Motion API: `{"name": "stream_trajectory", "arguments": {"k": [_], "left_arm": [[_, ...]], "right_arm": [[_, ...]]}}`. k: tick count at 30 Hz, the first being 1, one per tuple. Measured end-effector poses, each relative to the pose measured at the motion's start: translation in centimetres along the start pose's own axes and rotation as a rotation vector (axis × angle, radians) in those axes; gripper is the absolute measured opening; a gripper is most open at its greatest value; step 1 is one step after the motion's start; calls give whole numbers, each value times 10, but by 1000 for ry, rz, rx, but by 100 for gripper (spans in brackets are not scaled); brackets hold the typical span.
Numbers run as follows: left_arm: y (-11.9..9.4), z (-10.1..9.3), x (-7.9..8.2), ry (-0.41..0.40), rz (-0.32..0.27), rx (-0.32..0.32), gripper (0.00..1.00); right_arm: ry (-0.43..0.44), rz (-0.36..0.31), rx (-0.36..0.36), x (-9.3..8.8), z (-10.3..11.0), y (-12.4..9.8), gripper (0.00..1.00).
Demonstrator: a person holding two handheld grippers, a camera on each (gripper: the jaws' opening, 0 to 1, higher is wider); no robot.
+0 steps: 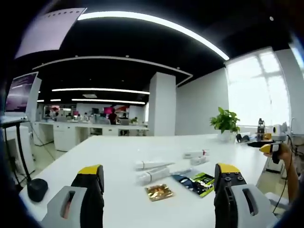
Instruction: Arrange the skincare products in the storage area until every visible bottle or jar stands upright without overlapping.
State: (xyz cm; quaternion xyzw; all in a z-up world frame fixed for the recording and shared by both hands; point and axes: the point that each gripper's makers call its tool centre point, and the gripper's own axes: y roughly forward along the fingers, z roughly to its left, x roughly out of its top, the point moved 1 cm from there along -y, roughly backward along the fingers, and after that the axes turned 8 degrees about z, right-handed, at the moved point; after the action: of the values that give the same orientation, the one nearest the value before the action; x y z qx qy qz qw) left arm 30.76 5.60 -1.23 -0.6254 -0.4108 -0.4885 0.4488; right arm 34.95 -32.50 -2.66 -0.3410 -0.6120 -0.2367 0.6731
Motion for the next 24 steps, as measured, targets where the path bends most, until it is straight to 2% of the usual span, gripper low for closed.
{"name": "stream_trajectory", "arguments": {"k": [4, 6, 9, 11, 24], "left_arm": [[3, 2, -3, -9, 10, 0, 99], [2, 5, -2, -11, 17, 10, 99], [0, 3, 0, 0, -11, 15, 99], [1, 3, -3, -16, 8, -4, 99], [-2, 7, -2, -19, -2, 14, 99]], "right_arm": [[1, 13, -7, -2, -1, 1, 89], [1, -2, -6, 2, -1, 0, 89], [6, -11, -5, 3, -1, -1, 89], [-3, 1, -5, 1, 1, 0, 89], [-5, 4, -6, 2, 1, 0, 89]]}}
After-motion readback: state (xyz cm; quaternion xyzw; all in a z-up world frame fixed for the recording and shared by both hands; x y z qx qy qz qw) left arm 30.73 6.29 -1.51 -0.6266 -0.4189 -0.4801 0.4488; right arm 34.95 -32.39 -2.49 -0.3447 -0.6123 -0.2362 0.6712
